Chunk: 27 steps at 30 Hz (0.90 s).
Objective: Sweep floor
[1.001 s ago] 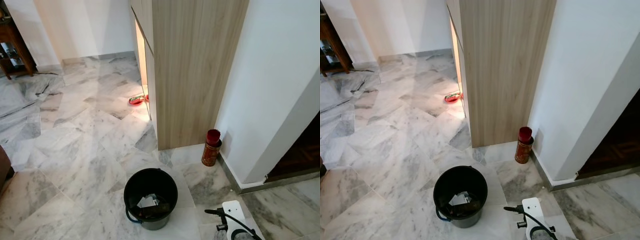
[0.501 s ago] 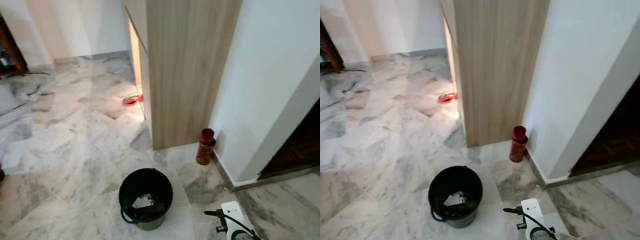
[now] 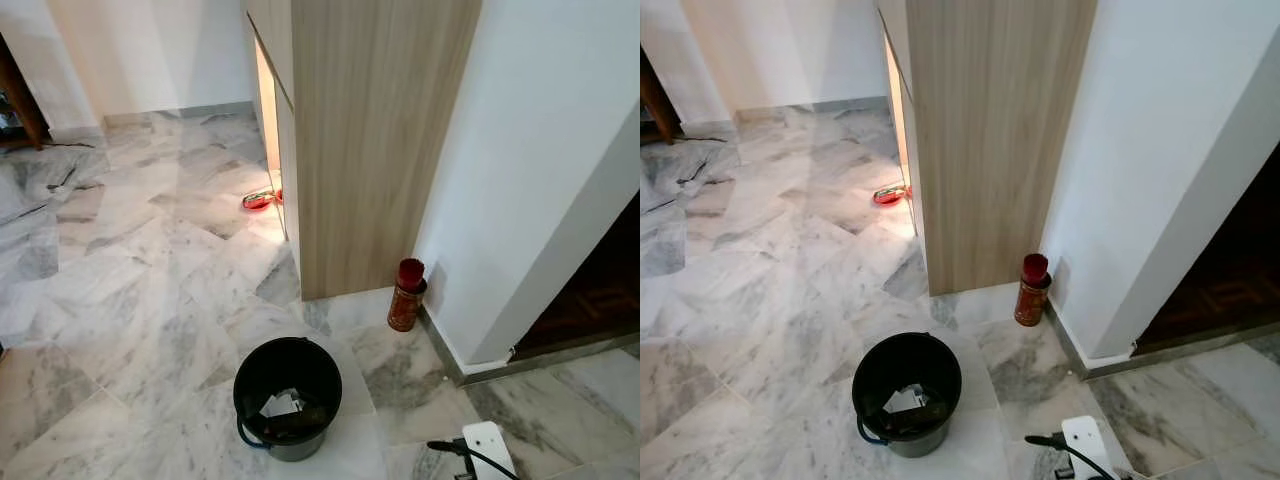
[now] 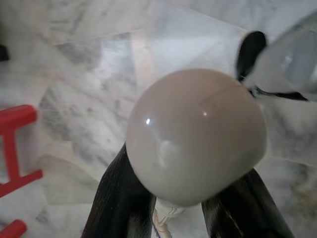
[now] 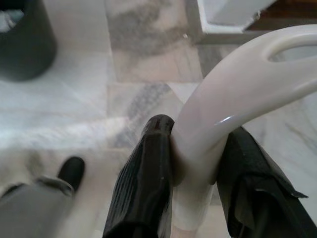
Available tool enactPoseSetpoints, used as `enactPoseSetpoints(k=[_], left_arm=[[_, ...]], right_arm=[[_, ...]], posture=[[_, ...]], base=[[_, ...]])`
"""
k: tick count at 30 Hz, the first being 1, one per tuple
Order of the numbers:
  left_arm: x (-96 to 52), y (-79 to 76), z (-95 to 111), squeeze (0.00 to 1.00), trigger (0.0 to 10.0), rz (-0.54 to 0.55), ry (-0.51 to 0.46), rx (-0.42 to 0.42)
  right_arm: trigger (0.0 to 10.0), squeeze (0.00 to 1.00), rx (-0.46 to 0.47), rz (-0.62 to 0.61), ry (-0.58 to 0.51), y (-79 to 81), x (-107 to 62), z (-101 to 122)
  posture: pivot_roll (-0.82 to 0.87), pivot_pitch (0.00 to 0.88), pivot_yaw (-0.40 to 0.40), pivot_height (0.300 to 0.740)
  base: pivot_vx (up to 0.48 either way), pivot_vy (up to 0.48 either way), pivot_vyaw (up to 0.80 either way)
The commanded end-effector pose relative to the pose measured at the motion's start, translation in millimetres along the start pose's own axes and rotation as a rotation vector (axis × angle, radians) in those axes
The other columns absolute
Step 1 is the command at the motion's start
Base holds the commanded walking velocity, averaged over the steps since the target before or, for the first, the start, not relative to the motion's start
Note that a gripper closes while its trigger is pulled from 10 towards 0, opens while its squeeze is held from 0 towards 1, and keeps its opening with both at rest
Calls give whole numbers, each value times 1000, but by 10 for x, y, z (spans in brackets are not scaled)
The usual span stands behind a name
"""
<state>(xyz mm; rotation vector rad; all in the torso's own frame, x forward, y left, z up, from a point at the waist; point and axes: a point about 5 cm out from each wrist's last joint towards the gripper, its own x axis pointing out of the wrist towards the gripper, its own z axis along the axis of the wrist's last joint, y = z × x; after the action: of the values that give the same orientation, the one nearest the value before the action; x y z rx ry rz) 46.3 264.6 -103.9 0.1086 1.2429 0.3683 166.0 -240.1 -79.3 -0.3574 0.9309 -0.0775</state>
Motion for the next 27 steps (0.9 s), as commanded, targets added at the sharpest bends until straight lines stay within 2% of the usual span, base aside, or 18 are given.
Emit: enactPoseSetpoints(k=[1, 8, 15, 17, 18, 24, 27], left_arm=[[-4, 67, -55, 0, 10000, 46, 12, -1], [9, -19, 85, 0, 10000, 80, -69, -29], [16, 28, 274, 0, 10000, 140, -166, -62], [14, 29, 331, 0, 10000, 151, -196, -69], [14, 33, 413, 0, 10000, 154, -233, -82], [19, -23, 513, 0, 10000, 122, -266, -63], [18, -61, 576, 0, 10000, 103, -290, -63]], right_arm=[[10000, 0, -76, -26, 34, -87, -15, -84], [10000, 0, -109, -65, 117, -190, -47, -239], [10000, 0, -91, -76, 188, -187, -96, -406], [10000, 0, -71, -80, 205, -192, -114, -459], [10000, 0, 0, -80, 224, -213, -150, -553], [10000, 0, 46, -78, 271, -211, -200, -683], [10000, 0, 136, -103, 300, -207, -230, -756]], posture=[[43, 0, -43, 740], [35, 0, -52, 740], [26, 0, -47, 740], [26, 0, -47, 740], [24, 0, -43, 740], [17, 0, -29, 740], [18, 0, -22, 740]], base=[[0, 0, 0], [0, 0, 0], [0, 0, 0], [0, 0, 0], [0, 0, 0], [0, 0, 0], [0, 0, 0]])
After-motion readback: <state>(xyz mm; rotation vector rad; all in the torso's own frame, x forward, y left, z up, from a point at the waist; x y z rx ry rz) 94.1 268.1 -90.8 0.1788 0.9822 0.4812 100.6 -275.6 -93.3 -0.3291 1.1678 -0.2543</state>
